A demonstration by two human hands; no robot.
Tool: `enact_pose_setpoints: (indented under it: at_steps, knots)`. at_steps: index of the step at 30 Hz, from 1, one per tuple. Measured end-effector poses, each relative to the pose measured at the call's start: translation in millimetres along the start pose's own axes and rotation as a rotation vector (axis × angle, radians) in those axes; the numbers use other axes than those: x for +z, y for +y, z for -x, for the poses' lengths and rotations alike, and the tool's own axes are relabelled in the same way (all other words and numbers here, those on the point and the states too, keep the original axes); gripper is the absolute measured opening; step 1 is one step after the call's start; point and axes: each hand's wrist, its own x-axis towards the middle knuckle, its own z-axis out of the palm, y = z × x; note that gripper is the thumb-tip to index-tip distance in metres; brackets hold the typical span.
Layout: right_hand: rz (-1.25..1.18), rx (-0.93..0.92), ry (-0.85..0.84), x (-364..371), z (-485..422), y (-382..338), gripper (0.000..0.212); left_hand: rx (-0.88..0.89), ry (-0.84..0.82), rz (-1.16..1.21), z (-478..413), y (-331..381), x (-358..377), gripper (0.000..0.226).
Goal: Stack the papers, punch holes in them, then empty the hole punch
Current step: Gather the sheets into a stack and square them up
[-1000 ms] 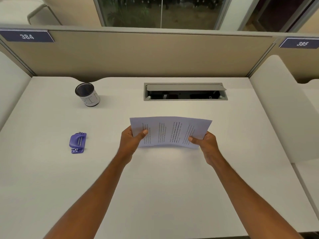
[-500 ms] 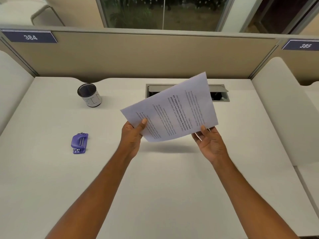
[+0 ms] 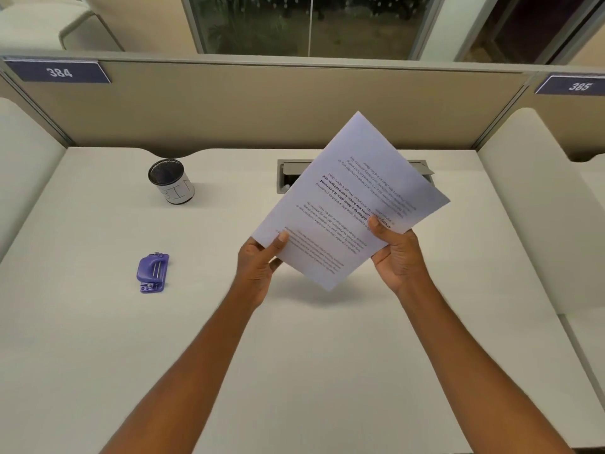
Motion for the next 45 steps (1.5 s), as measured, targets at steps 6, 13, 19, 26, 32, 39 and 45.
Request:
enact_pose_setpoints:
  at_steps: [6,13,19,26,32,39,45]
  knots:
    - [0.201,0.007,-0.036,-6.8,0.3,-15.6,0.045,0.071,-0.12,-0.432,-11.8,32.1,-17.2,0.028]
    - [0.521,0.004,-0.059,14.2,8.4,-10.1,0.032,0.109,-0.24,-0.483,-8.3,39.8,24.9,0.044]
    - [0.511,-0.04,-0.039,16.6,9.9,-1.2,0.03,0.186,-0.145,-0.387,1.1,26.2,26.1,0.034]
    - [0.507,0.062,0.033,-4.6,4.8,26.6,0.036,0.12,-0.09,-0.44,5.2,7.0,20.5,0.033]
    - [0.523,0.065,0.035,-16.8,6.4,33.7,0.038,0.119,-0.054,-0.431,9.2,3.9,25.9,0.031]
    - [0.535,0.038,-0.008,-39.7,9.3,20.4,0.033,0.156,-0.036,-0.213,7.4,23.6,26.9,0.033]
    - [0.215,0.099,0.077,-36.4,9.2,26.0,0.041,0.161,-0.048,-0.001,7.6,34.3,38.2,0.043]
